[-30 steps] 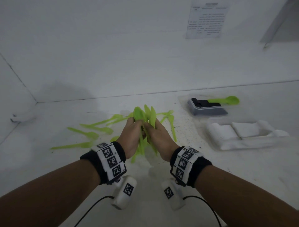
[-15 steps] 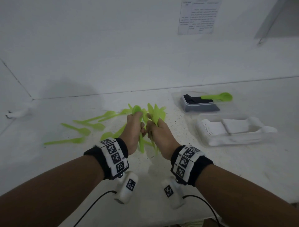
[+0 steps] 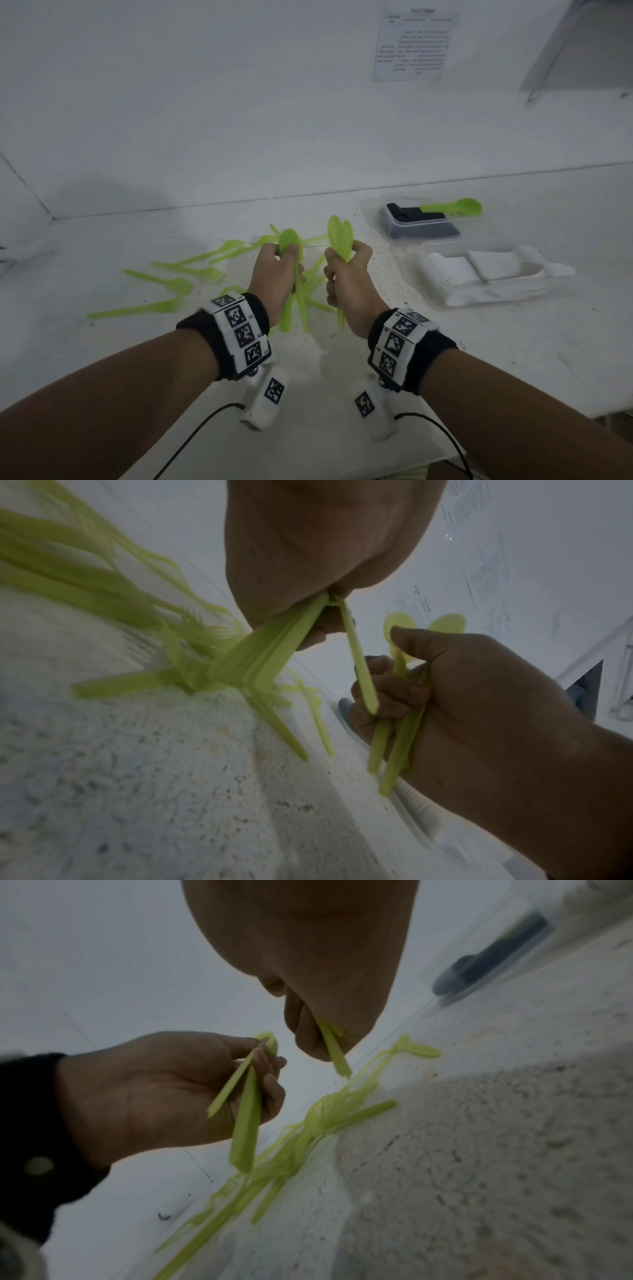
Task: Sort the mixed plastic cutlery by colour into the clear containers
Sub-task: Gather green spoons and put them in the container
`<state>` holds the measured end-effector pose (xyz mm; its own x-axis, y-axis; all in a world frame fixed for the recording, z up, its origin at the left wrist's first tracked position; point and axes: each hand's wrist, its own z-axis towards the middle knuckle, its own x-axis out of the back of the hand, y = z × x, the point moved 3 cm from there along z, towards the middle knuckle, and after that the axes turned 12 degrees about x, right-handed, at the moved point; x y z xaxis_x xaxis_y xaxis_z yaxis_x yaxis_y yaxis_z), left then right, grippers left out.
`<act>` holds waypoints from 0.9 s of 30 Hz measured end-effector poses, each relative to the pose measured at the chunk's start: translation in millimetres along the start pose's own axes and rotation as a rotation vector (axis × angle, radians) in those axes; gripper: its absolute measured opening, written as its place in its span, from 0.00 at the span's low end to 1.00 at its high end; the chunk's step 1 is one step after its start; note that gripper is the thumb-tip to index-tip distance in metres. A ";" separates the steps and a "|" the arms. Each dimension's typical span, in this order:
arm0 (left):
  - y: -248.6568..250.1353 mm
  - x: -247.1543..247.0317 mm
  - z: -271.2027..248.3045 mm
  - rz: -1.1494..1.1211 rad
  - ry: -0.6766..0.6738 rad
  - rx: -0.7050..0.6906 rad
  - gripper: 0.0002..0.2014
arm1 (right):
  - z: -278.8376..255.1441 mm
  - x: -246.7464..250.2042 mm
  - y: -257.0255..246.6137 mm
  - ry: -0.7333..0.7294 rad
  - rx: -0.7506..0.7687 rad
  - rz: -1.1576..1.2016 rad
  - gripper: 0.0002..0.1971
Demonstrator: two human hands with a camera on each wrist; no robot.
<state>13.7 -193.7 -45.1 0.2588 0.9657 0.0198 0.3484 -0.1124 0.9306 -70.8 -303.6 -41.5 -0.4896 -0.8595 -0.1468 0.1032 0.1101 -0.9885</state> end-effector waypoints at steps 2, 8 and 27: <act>1.4 3.9 -0.5 -0.031 0.007 -0.008 0.11 | -2.7 -5.8 -3.1 -0.040 0.040 -0.024 0.07; 2.1 9.6 -4.1 0.001 -0.028 -0.069 0.08 | -16.7 -28.8 -3.9 -0.131 0.017 -0.060 0.09; 2.1 13.1 -25.1 0.057 -0.214 -0.055 0.09 | -7.7 -47.9 4.7 -0.163 -0.101 0.048 0.15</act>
<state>-4.8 -175.5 -33.7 0.4640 0.8858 0.0008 0.2798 -0.1474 0.9487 -53.5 -258.1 -39.4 -0.3389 -0.9205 -0.1944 0.0319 0.1952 -0.9802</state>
